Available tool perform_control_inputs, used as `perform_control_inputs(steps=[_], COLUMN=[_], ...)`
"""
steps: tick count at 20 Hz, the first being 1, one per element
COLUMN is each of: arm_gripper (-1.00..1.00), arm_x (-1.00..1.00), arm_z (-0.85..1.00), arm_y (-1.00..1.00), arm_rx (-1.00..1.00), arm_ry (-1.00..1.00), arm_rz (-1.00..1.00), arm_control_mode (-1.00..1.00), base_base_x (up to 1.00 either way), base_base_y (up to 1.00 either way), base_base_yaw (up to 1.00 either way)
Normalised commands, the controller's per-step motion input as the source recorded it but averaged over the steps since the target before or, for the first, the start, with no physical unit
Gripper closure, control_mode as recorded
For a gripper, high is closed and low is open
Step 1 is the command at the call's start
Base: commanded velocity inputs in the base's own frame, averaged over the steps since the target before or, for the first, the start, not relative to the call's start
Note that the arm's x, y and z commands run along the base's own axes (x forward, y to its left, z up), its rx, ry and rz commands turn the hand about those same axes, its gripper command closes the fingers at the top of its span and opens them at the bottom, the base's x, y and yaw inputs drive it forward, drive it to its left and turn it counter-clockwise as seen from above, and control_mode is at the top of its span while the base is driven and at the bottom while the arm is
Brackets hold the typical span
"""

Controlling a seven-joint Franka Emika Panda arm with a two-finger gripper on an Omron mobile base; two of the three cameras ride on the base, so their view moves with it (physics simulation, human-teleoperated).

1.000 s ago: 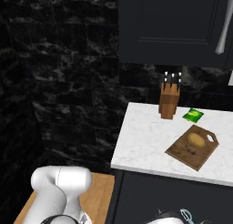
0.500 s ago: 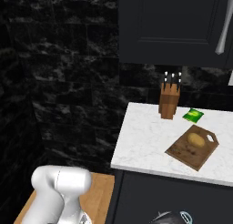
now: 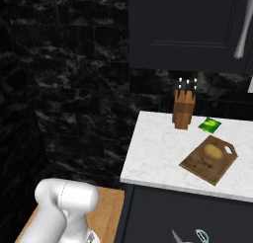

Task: Place the appropriate cutting tool for cutting the potato skin on the cutting board.

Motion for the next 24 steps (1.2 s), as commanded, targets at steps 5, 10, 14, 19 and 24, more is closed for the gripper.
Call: perform_control_inputs(steps=[5, 10, 14, 19, 24], arm_gripper=[-1.00, -1.00, -1.00, -1.00, -1.00], arm_x=[0.21, 0.23, 0.18, 0.30, 0.22], arm_z=[0.57, -0.01, -0.16, 0.02, 0.04], arm_y=[0.00, 0.00, 0.00, 0.00, 0.00], arm_rx=[-0.06, -0.16, -0.12, -0.11, -0.10], arm_ry=[0.01, 0.02, 0.00, 0.05, 0.14], arm_rz=[0.00, 0.00, 0.00, 0.00, 0.00], arm_control_mode=[-1.00, -1.00, -1.00, -1.00, -1.00], base_base_x=[0.00, 0.00, 0.00, 0.00, 0.00], base_base_y=[0.00, 0.00, 0.00, 0.00, 0.00], base_base_yaw=[0.00, 0.00, 0.00, 0.00, 0.00])
